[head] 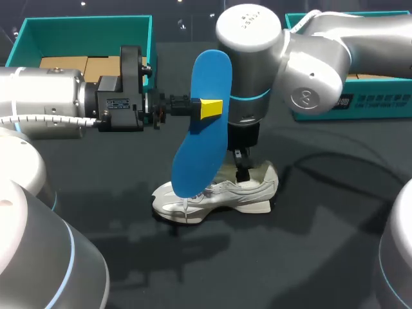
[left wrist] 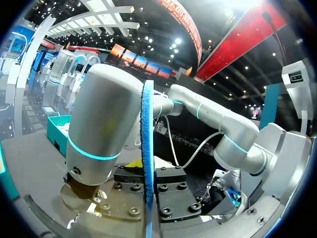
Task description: Take the shoe out of the shoebox, open the shoe tongue, remove and reinsert the insole, then place the shoe into the shoebox
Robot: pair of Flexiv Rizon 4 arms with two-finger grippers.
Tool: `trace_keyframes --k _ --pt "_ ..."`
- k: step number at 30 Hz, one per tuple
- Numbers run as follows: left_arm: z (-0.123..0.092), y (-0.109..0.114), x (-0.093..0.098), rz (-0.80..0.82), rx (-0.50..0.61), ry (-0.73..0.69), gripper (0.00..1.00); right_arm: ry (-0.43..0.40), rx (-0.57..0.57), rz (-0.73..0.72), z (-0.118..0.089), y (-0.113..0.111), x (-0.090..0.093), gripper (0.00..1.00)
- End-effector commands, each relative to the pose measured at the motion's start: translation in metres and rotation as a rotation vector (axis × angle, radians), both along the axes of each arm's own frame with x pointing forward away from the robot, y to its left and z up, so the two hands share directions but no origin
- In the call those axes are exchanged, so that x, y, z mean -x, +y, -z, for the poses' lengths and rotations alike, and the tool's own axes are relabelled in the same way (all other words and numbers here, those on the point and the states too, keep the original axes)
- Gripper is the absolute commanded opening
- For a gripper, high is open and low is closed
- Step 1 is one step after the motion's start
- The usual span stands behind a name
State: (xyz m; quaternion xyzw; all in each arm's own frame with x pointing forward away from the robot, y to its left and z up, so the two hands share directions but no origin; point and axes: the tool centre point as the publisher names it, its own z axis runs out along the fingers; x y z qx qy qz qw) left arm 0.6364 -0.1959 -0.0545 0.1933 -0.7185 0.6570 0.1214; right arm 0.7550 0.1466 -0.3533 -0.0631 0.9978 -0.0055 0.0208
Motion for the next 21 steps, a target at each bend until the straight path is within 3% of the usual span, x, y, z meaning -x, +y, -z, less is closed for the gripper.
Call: trace_keyframes --k 1,5,7,10,14,16,17,21 --pt "0.001 -0.001 0.0 -0.002 0.002 -0.001 0.0 0.015 0.007 0.0 0.014 0.011 -0.005 0.99" --pt "0.001 -0.001 0.0 -0.002 0.002 -0.001 0.0 0.026 0.011 0.006 0.02 0.013 -0.007 0.66" --pt "0.001 -0.001 0.0 -0.002 0.002 -0.001 0.0 0.033 0.01 0.011 0.022 0.012 -0.007 0.63" --pt "0.001 -0.001 0.0 -0.002 0.002 -0.001 0.0 0.04 0.009 0.021 0.024 0.01 -0.005 0.47" --pt "0.001 -0.001 0.0 -0.002 0.002 -0.001 0.0 0.046 0.009 0.032 0.026 0.006 -0.002 0.41" --pt "0.001 -0.001 0.0 -0.002 0.002 -0.001 0.0 0.048 0.008 0.037 0.026 0.005 0.0 0.24" --pt "0.001 -0.001 0.0 -0.002 0.002 -0.001 0.0 0.048 0.008 0.038 0.027 0.005 0.001 0.0" --pt "0.001 -0.001 0.0 -0.002 0.002 -0.001 0.0 0.045 0.005 0.046 0.024 0.003 0.006 0.0"
